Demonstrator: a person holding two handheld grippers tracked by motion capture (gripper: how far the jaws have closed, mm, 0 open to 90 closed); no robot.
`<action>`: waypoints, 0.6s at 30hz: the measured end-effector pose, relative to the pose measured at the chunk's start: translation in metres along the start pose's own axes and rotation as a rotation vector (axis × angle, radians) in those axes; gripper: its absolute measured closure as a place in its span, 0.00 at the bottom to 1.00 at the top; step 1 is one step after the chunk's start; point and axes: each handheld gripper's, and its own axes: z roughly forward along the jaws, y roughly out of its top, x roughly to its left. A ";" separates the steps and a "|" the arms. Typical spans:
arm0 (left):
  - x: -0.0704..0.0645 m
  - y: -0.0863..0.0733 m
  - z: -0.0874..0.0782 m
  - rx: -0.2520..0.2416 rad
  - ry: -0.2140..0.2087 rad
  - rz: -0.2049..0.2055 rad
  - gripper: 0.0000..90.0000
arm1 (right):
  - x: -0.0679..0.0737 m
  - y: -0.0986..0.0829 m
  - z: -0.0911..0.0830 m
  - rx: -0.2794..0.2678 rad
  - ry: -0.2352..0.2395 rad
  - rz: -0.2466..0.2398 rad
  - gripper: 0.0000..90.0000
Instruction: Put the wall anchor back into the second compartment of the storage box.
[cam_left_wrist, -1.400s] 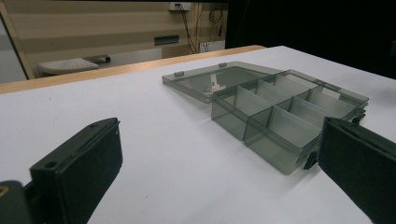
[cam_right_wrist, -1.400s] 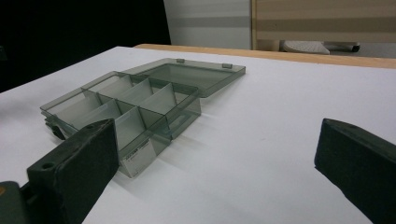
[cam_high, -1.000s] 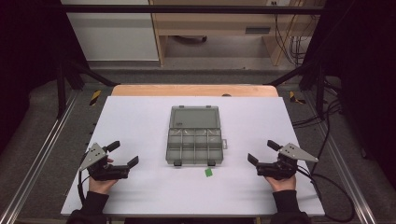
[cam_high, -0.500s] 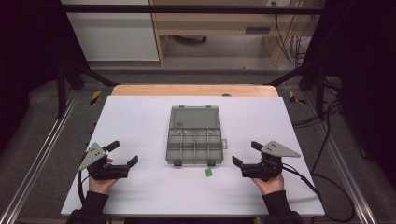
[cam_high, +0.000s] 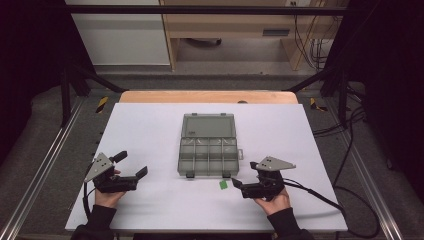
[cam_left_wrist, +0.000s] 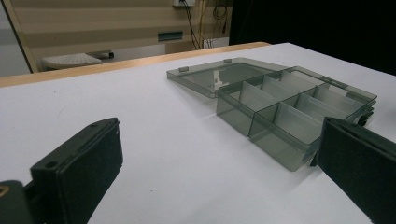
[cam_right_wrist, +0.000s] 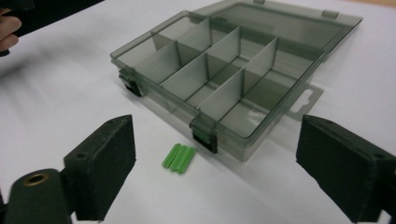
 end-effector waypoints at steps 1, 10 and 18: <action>0.000 0.000 0.000 0.000 0.000 0.000 0.00 | 0.000 0.000 0.000 0.000 0.000 0.000 0.15; 0.000 0.000 0.000 0.003 0.001 -0.001 0.00 | 0.004 -0.008 0.013 0.112 0.037 0.035 0.30; 0.000 0.000 0.000 0.005 0.002 -0.002 0.00 | 0.008 -0.016 0.027 0.169 0.040 0.039 0.44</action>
